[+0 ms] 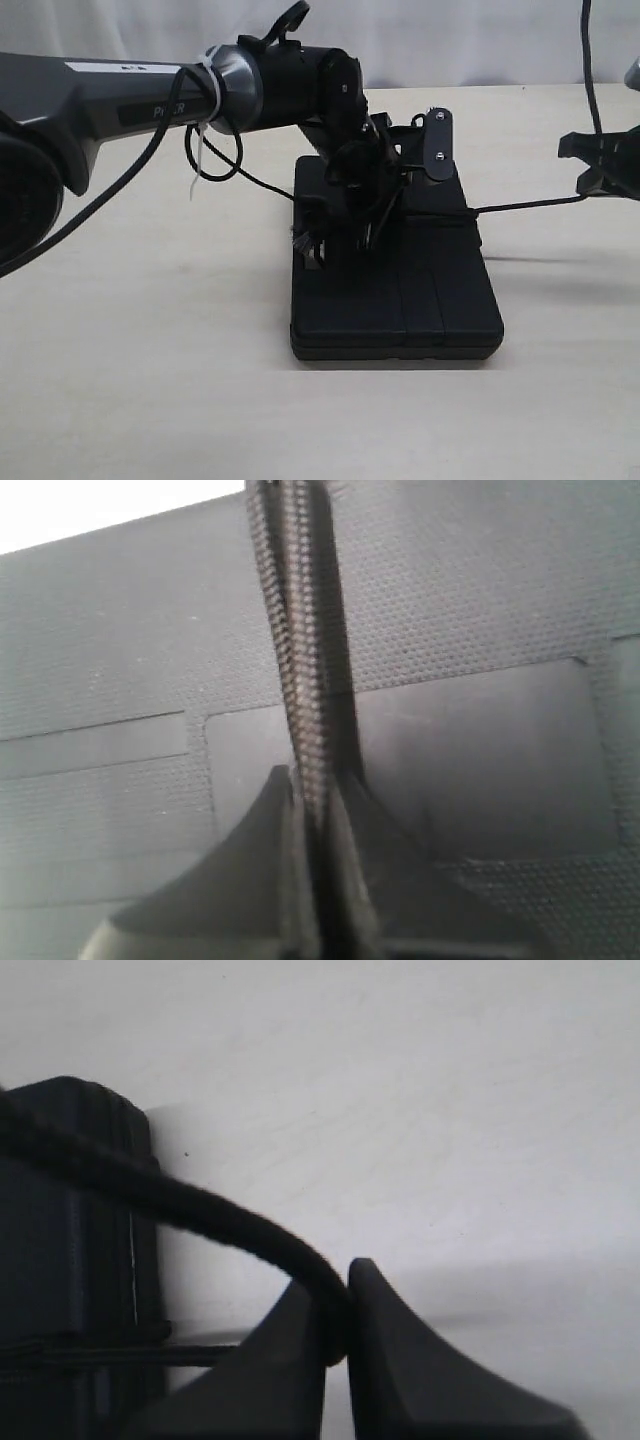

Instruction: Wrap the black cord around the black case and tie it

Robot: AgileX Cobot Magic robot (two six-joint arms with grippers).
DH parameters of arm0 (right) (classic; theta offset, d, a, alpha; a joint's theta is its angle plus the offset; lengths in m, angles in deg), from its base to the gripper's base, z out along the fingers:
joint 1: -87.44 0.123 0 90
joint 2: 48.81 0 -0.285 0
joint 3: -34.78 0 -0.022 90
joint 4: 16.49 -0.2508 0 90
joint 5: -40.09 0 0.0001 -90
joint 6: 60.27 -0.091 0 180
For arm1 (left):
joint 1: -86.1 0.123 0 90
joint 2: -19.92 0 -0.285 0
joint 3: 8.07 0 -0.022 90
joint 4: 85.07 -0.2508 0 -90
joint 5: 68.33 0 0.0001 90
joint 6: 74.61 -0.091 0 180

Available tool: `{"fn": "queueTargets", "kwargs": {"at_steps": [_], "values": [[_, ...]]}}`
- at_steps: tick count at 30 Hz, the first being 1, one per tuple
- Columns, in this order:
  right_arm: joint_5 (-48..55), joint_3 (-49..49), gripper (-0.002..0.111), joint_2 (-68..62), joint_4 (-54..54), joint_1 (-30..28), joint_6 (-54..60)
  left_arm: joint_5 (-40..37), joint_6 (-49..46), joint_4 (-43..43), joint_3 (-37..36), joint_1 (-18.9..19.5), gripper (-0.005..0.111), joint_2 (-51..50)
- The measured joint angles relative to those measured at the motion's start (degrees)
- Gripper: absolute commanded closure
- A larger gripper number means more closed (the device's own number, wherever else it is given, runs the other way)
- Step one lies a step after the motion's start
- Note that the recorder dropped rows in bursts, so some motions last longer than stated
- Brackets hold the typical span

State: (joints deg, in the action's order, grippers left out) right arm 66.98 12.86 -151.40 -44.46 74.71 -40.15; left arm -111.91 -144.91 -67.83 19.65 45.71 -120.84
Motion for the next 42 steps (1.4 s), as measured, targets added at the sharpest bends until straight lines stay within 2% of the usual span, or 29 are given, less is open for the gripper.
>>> {"fn": "queueTargets", "kwargs": {"at_steps": [2, 4, 5, 7, 9, 11, 16, 23, 29, 36, 42], "values": [[0.43, 0.0, 0.104, -0.07, 1.83, 0.0, -1.32, -0.31, -0.13, 0.0, 0.0, 0.0, 0.102, 0.0], [0.32, 0.0, 0.104, -0.21, 4.58, 0.11, -2.7, -1.06, -0.13, 0.0, 0.0, 0.0, 0.087, 0.12], [-0.51, 0.14, 0.104, -0.24, 5.97, -0.04, -3.02, -2.21, -0.13, -0.71, 0.0, 0.0, 0.074, 0.35], [-1.66, 0.26, 0.104, -0.24, 7.75, -0.65, -3.4, -3.43, -0.13, -1.53, 0.0, 0.68, 0.057, 0.7], [-1.7, 0.26, 0.104, -0.24, 8.76, -0.65, -3.4, -3.55, -0.13, -2.04, 0.0, 0.9, 0.055, 1.18], [-1.8, 0.39, 0.104, -0.14, 9.42, -0.65, -3.4, -4.08, 0.0, -2.27, 0.0, 0.9, 0.063, 1.82], [-0.66, 2.06, 0.104, -0.14, 11.42, -0.65, -3.83, -7.87, 0.0, -1.99, -0.97, 0.9, 0.107, 2.45], [-0.06, 2.06, 0.104, -0.45, 14.08, -0.65, -5.23, -5.28, 0.71, -1.42, -4.18, 0.9, 0.107, 3.15], [-0.03, 2.06, 0.103, -0.72, 24.21, -0.16, -16.08, -2.52, 5.12, 1.05, -5.53, 1.78, 0.107, 3.48], [-1.4, 2.1, 0.069, -3.06, 29.61, -0.97, -16.64, -1.01, 8.71, 3.91, -5.53, 5.37, 0.107, 3.03], [-1.29, 2.19, 0.066, -3.06, 31.17, -3.74, -18.94, -1.25, 7.49, 5.77, -5.53, 5.85, 0.107, 3.0]]}}
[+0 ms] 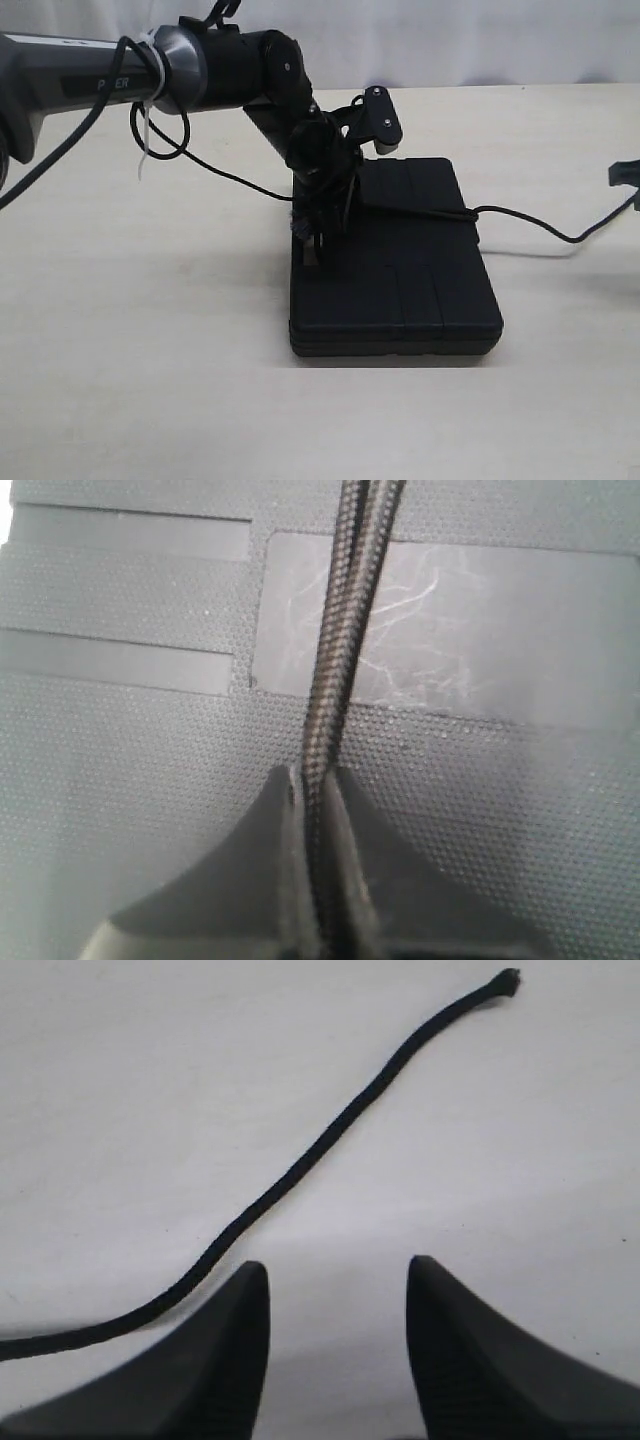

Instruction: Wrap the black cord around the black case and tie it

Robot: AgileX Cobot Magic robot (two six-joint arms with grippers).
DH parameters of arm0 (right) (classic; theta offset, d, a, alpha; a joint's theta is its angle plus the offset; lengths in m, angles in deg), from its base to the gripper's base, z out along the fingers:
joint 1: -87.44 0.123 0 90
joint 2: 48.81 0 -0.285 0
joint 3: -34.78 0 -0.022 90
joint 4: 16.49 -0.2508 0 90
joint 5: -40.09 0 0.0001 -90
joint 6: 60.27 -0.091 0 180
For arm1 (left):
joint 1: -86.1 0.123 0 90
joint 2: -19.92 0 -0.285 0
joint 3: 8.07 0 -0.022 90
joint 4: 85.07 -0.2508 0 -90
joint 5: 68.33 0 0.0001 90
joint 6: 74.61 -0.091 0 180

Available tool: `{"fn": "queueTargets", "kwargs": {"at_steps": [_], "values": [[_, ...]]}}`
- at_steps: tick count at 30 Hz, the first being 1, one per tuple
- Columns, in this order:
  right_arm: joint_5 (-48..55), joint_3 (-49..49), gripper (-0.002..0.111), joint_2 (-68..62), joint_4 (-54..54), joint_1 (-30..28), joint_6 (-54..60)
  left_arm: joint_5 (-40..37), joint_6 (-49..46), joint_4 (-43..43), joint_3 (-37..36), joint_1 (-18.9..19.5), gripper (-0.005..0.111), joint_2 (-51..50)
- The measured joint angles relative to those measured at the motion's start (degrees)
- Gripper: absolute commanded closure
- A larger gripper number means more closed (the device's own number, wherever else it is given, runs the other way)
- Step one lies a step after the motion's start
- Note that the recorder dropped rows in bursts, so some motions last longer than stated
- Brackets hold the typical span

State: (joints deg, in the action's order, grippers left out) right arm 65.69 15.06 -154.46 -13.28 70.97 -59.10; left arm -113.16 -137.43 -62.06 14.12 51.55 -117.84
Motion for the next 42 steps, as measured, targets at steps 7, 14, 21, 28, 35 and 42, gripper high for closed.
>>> {"fn": "queueTargets", "kwargs": {"at_steps": [7, 14, 21, 28, 35, 42], "values": [[0.2, 0.04, 0.063, 0.2, -9.8, 12.18, 30.16, -0.1, -1.84, 1.6, -0.32, 0.46, 0.107, 0.0], [-2.88, -2.92, 0.06, -0.2, -9.8, 18.53, 40.61, -0.1, -1.84, 1.69, -0.32, 0.46, 0.107, 0.0], [-8.15, -3.1, 0.089, -4.49, -9.68, 18.57, 43.48, -0.1, -1.92, 1.69, -0.32, 0.46, 0.107, 0.0], [-8.49, -2.11, 0.104, -4.14, -5.98, 18.66, 43.6, -0.1, -1.92, 1.87, -0.41, 0.46, 0.107, 0.0], [-3.77, -1.31, 0.104, -1.48, 3.95, 19.01, 37.01, -0.46, -3.41, 3.36, -0.41, 0.46, 0.107, -0.68], [-1.96, 1.14, 0.104, 2.93, 2.37, 19.61, 28.24, -1.53, -3.41, 1.22, 0.2, 0.46, 0.107, -1.05]]}}
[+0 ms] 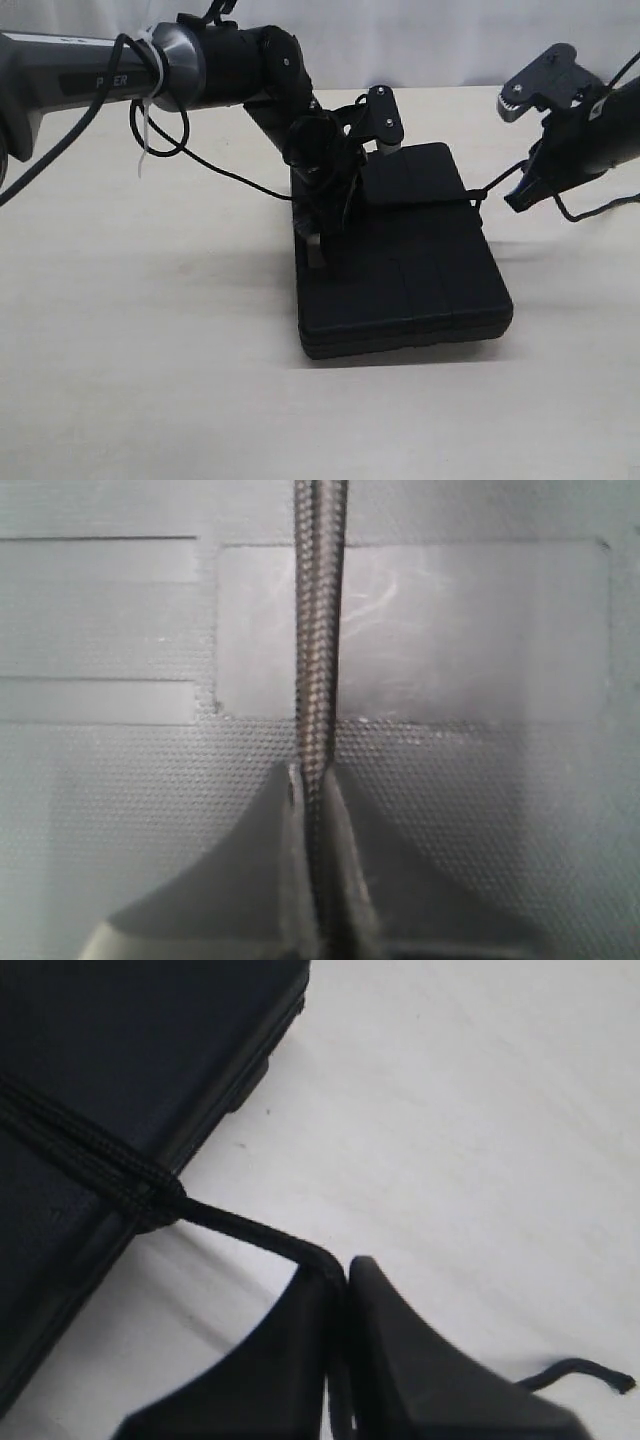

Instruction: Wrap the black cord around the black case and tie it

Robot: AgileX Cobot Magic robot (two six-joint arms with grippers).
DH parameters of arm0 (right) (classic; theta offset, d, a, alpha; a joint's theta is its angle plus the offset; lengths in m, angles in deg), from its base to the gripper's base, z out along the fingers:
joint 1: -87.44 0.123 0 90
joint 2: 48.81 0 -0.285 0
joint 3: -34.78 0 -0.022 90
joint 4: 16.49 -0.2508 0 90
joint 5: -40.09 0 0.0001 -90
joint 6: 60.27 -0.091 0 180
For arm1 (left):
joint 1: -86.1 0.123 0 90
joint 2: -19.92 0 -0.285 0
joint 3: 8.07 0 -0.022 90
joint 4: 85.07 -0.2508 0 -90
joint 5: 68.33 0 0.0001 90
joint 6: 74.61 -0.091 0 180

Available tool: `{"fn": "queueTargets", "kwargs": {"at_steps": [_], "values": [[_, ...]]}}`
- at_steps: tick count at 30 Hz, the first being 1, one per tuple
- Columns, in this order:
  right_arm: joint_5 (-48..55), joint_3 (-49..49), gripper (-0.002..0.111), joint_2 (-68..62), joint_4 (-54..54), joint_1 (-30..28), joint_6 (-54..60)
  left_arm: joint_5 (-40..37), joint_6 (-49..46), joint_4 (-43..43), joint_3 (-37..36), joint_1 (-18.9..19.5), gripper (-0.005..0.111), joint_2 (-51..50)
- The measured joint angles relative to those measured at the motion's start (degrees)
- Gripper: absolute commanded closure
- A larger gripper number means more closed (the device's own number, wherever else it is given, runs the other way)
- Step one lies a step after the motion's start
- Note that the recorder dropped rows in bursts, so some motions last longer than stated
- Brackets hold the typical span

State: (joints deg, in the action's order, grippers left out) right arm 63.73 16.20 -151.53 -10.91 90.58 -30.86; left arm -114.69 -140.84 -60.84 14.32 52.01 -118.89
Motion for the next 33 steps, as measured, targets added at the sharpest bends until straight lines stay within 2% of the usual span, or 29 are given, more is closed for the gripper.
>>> {"fn": "queueTargets", "kwargs": {"at_steps": [7, 11, 14, 17, 20, 28, 30, 31, 33], "values": [[2.15, 0.49, 0.104, 2.86, -5.58, 0.0, -1.59, -2.15, 0.48, 0.0, 0.49, -0.1, 0.105, 0.11], [2.37, 0.49, 0.104, 2.96, -5.58, 0.0, -1.59, -3.66, 0.7, 0.0, 0.49, -0.1, 0.084, 0.35], [2.37, 0.58, 0.104, 2.96, -5.58, -0.11, -1.59, -5.83, 0.96, -0.42, 0.49, 0.01, 0.061, 0.62], [2.24, 1.06, 0.104, 2.26, -5.05, -0.38, -1.59, -9.92, 1.07, -1.27, 0.12, 0.01, 0.052, 0.64], [0.8, 1.59, 0.104, 1.73, -3.87, -1.13, -1.82, -11.37, 0.69, -2.06, -0.75, 0.26, 0.053, 0.23], [0.61, 1.88, 0.104, 0.72, -3.75, -1.22, -1.93, -7.85, 1.94, 0.23, -2.18, 0.13, 0.053, 3.59], [1.26, 2.02, 0.104, -1.06, -3.61, -1.59, -2.02, -7.85, 2.81, 0.33, -2.18, 0.13, 0.06, 4.22], [1.68, 2.02, 0.102, -1.91, -3.51, -1.7, -2.02, -7.85, 2.96, 0.33, -2.18, 0.13, 0.069, 4.33], [1.79, 2.15, 0.094, -3.95, -3.47, -1.7, -2.51, -7.85, 3.05, 0.33, -2.18, 0.23, 0.079, 4.33]]}}
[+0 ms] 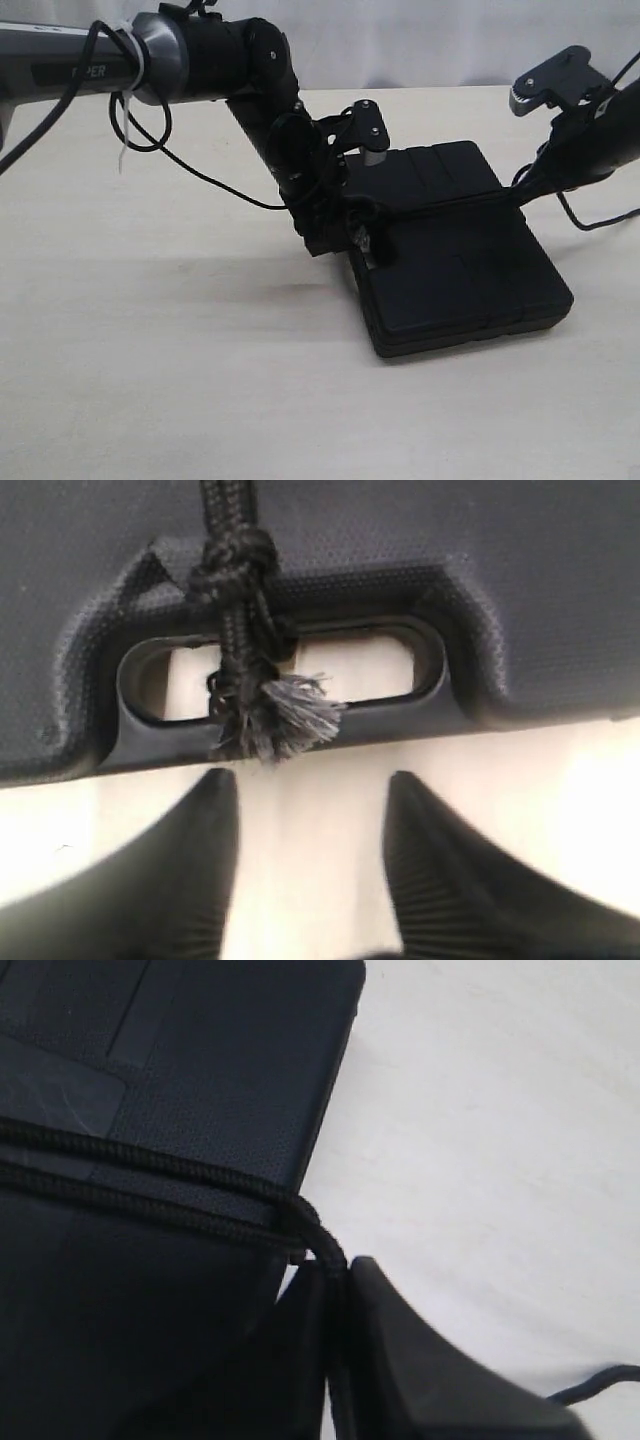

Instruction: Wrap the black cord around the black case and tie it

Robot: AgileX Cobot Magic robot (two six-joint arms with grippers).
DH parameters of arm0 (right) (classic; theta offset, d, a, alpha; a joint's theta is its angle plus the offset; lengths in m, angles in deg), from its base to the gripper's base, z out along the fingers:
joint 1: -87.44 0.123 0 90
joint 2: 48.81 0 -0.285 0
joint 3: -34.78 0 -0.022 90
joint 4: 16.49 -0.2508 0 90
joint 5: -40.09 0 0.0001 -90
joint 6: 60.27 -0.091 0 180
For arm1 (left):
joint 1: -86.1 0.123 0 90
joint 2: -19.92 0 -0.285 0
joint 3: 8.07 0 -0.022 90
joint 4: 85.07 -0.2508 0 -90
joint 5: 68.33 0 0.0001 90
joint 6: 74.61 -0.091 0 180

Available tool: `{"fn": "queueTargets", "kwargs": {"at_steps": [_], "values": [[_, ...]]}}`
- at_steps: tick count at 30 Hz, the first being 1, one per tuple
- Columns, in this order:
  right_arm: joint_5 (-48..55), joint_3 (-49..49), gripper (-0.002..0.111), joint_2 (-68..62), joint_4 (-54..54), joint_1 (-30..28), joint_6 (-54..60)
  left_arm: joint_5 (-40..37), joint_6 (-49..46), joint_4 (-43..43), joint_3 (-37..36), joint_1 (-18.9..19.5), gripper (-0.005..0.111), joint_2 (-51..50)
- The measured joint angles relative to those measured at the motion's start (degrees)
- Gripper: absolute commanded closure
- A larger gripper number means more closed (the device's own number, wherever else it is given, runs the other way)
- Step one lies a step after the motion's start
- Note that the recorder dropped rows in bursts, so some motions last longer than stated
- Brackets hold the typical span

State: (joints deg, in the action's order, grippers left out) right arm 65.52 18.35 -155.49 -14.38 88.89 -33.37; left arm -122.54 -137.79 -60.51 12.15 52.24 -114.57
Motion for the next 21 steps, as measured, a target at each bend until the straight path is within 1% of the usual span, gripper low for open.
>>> {"fn": "queueTargets", "kwargs": {"at_steps": [3, 4, 6, 9, 13, 15, 17, 21], "values": [[0.12, 0.0, 0.074, -1.55, 0.0, 0.0, -0.44, 0.0, 0.14, 0.0, 0.0, 0.8, 0.091, 0.0], [0.21, 0.0, 0.067, -1.69, 0.0, 0.0, -0.79, 0.0, 0.29, 0.0, 0.0, 1.36, 0.094, 0.0], [0.66, 0.39, 0.061, -1.77, 1.03, 0.0, -3.77, 0.0, 0.75, -0.13, 0.0, 2.19, 0.098, 0.0], [2.84, 2.24, 0.062, -1.52, 9.16, 0.0, -14.16, 0.0, 1.62, -0.13, 0.0, 3.72, 0.099, 0.0], [11.15, 3.42, 0.063, -0.95, 30.63, 0.0, -38.2, 0.0, 2.76, -0.13, 0.0, 5.2, 0.099, 0.0], [14.19, 3.17, 0.063, -1.05, 38.46, -0.05, -48.21, 0.0, 2.91, -0.13, 0.0, 5.35, 0.099, 0.0], [15.43, 2.43, 0.063, -1.3, 41.46, -0.05, -52.86, 0.0, 2.91, -0.13, 0.0, 5.35, 0.099, 0.0], [16.41, 1.79, 0.063, -2.08, 41.99, -0.05, -54.93, -0.11, 3.0, 0.11, 0.0, 5.35, 0.099, 0.0]]}}
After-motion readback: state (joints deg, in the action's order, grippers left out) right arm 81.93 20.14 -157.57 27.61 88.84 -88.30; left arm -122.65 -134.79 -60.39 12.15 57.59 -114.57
